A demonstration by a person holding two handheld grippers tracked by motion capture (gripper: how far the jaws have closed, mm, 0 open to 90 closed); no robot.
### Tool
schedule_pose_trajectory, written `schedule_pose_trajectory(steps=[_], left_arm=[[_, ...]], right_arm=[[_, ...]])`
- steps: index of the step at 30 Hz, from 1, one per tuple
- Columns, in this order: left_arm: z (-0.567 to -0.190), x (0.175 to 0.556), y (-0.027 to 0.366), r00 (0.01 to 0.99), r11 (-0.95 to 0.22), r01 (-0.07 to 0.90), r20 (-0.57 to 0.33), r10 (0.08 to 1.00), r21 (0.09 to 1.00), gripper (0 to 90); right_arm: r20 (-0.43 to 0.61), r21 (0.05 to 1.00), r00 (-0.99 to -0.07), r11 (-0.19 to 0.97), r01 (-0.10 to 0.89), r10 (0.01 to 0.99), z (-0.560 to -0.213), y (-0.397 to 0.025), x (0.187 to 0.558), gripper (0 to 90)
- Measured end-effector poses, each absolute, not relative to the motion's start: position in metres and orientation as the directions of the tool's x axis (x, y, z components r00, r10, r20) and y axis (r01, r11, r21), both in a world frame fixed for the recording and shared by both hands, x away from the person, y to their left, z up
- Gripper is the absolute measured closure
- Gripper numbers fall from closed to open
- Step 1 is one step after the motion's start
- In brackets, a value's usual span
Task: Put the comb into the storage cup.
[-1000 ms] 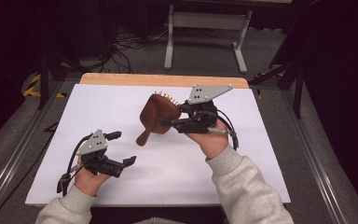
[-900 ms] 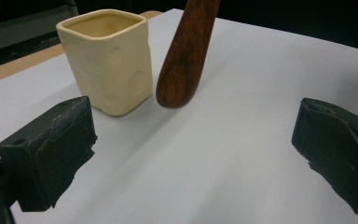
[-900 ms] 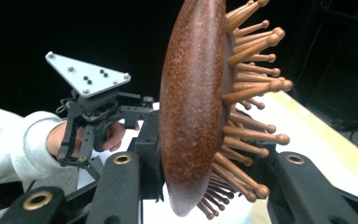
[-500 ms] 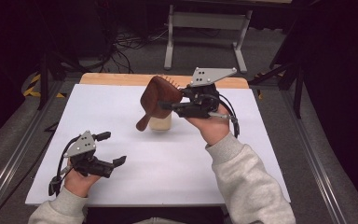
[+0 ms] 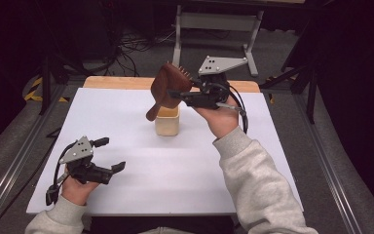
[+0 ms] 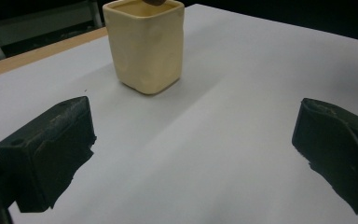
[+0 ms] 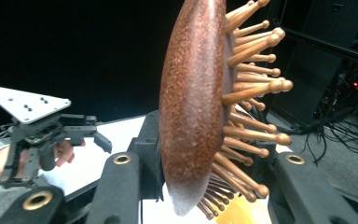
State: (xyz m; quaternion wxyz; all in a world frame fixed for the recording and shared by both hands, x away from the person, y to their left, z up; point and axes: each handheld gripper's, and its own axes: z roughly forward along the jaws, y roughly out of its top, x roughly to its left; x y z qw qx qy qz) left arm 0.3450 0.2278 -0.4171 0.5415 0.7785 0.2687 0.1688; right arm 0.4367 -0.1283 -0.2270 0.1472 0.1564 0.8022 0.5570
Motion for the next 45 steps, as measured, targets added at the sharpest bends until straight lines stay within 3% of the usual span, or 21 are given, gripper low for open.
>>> schedule_pose_trajectory(steps=[26, 45], left_arm=[[-0.417, 0.346, 0.23, 0.796, -0.265, 0.237, -0.03, 0.605, 0.935, 0.1], [-0.418, 0.347, 0.231, 0.796, -0.272, 0.234, -0.023, 0.604, 0.934, 0.1]], right_arm=[[-0.116, 0.929, -0.815, 0.352, 0.113, 0.568, -0.23, -0.138, 0.468, 59.5], [-0.071, 0.904, -0.825, 0.386, 0.184, 0.56, -0.256, -0.13, 0.486, 59.3]])
